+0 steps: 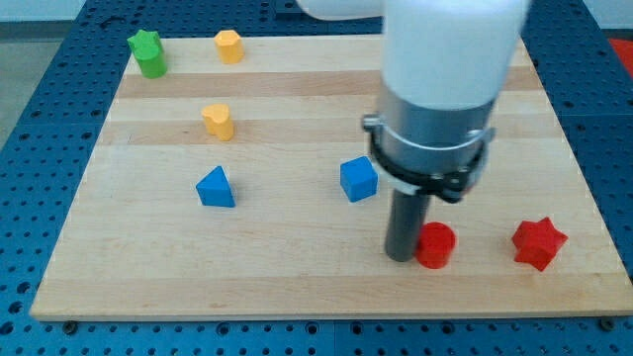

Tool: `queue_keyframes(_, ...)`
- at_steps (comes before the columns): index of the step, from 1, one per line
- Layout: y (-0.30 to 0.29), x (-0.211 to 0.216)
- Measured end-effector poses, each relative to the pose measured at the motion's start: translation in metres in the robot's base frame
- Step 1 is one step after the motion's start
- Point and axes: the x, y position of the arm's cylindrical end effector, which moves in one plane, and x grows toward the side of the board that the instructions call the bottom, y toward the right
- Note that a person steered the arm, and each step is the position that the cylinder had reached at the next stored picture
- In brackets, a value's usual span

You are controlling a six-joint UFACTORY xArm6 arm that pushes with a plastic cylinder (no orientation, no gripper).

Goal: Move your arm towards the blue cube

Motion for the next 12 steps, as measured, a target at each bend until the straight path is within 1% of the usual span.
queue_keyframes(1, 0.034, -0.001)
queue_keyframes(2, 0.049, -0.001)
queue_keyframes(3, 0.043, -0.001)
queue_keyframes(4, 0.024, -0.009)
queue_keyframes(6, 0.034, -0.081)
queue_keyframes(8, 0.040, -0.089)
queue_keyframes(10, 0.040, -0.145)
queue_keyframes(11, 0.020, -0.150)
queue_keyframes(12, 0.001, -0.141)
